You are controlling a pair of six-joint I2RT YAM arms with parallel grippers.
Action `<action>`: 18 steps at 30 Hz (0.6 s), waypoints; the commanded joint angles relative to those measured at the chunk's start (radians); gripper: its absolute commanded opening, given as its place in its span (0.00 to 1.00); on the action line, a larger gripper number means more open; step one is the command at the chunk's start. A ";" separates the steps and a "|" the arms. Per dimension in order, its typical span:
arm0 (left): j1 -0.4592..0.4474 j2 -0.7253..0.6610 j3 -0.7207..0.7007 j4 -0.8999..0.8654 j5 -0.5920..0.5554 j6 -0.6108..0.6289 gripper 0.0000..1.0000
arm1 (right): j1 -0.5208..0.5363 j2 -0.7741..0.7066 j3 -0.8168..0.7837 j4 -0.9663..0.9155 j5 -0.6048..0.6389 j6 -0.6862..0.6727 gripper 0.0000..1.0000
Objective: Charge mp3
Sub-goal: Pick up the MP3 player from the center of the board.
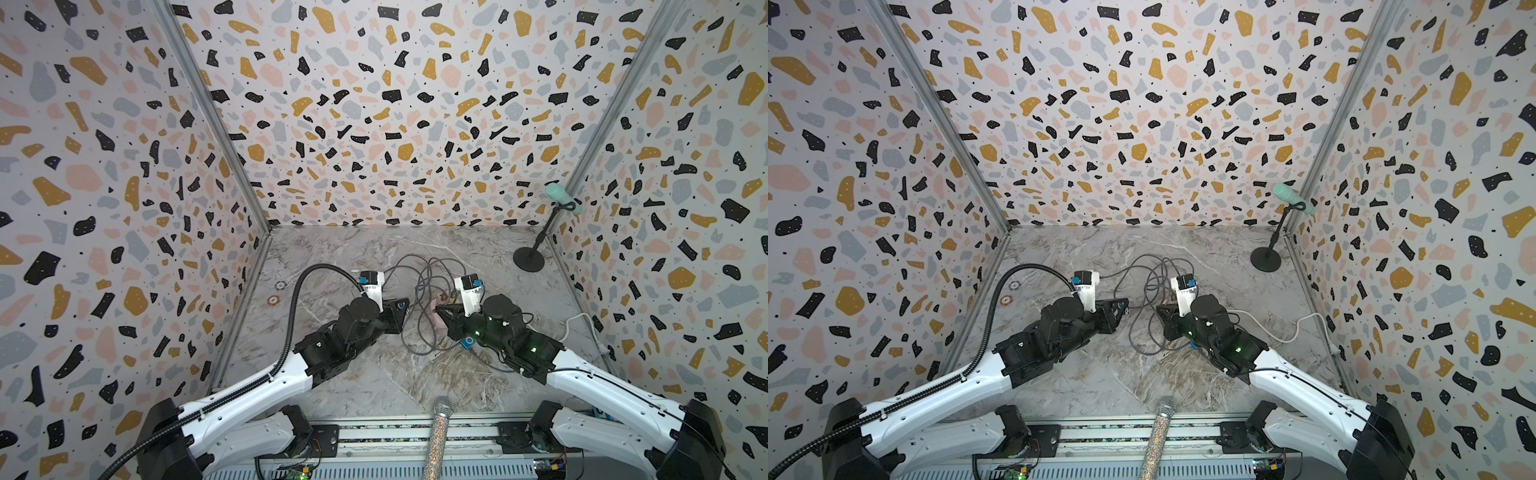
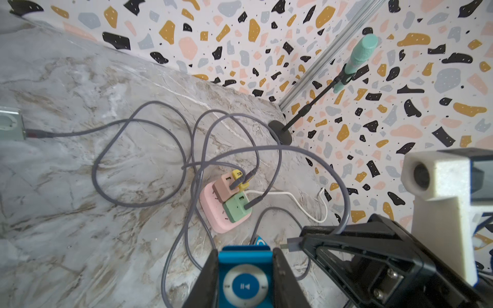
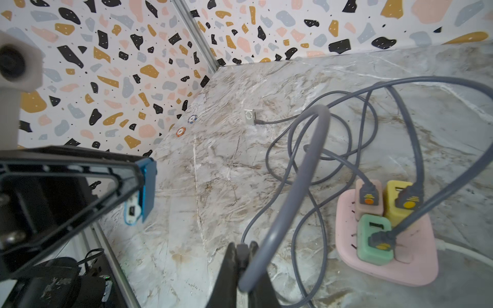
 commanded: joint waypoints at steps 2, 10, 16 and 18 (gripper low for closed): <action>0.052 0.002 0.056 0.077 0.004 0.059 0.20 | 0.012 -0.045 0.033 -0.043 0.106 -0.018 0.00; 0.099 0.023 0.062 0.121 0.031 0.048 0.19 | 0.019 -0.062 0.024 -0.037 0.149 -0.066 0.00; 0.112 0.003 0.014 0.174 0.023 0.006 0.19 | 0.019 -0.075 0.017 0.025 0.145 -0.122 0.00; 0.115 -0.005 -0.003 0.198 0.023 -0.009 0.19 | 0.019 -0.080 0.015 0.053 0.134 -0.132 0.00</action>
